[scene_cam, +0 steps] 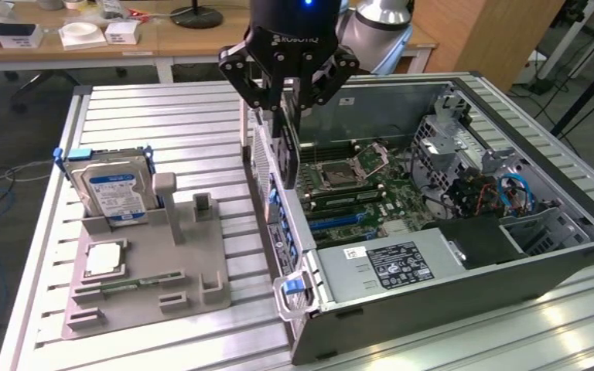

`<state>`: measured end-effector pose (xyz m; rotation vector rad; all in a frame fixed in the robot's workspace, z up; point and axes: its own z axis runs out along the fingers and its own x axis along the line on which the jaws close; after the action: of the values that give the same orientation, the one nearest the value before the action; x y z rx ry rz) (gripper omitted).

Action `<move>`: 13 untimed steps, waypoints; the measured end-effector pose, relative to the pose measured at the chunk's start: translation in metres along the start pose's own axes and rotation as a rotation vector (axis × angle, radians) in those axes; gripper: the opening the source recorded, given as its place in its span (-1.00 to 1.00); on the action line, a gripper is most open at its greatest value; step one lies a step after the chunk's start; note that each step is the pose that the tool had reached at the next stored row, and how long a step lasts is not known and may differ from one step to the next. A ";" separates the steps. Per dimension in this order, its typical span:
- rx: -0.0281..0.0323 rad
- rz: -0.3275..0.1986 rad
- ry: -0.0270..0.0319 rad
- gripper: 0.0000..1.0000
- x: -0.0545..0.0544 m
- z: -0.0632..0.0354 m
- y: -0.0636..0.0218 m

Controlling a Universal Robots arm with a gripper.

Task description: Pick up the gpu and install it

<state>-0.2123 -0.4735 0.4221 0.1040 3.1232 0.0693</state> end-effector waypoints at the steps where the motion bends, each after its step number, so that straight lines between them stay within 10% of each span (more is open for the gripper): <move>1: 0.0001 0.000 0.0001 -0.47 0.000 0.0000 0.0000; 13: -0.0001 0.000 0.0000 -0.47 -0.009 0.0002 0.0006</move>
<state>-0.2035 -0.4735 0.4221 0.1039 3.1233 0.0694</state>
